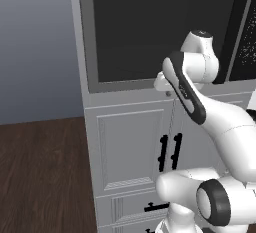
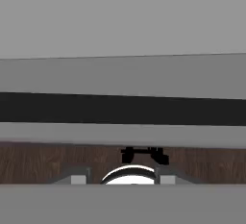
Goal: Open the microwave, place the bowl with waffle inside the microwave, then close the microwave door and turn it on.
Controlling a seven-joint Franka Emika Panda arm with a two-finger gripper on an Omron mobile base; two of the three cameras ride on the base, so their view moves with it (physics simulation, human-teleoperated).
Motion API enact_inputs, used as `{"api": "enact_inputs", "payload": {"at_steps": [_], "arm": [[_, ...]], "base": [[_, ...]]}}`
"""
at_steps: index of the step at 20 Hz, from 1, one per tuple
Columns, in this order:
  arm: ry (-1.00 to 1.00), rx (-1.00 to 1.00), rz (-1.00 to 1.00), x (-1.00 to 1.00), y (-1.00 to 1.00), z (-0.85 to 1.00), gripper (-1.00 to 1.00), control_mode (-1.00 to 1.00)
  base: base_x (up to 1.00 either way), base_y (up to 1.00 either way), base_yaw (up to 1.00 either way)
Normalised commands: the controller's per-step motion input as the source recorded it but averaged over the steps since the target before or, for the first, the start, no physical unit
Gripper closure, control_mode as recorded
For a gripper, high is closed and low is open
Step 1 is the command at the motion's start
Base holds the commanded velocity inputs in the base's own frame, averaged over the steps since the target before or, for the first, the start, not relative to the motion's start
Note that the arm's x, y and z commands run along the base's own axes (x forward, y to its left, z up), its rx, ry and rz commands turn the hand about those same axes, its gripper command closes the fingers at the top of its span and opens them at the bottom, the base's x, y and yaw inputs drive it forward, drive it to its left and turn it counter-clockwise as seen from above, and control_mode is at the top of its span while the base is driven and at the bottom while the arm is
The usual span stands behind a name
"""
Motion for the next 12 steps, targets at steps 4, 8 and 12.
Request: {"api": "enact_inputs", "payload": {"at_steps": [4, 8, 12], "arm": [[-0.02, 0.00, 0.00, -0.40, 0.00, -0.01, -1.00, -1.00], [0.00, 0.00, 0.00, -0.64, 0.00, -0.23, -1.00, -1.00], [0.00, 0.00, 0.00, -0.57, 0.00, -0.35, -1.00, -1.00]], "base": [[0.00, 0.00, 0.00], [0.00, 0.00, 0.00], [0.00, 0.00, 0.00]]}}
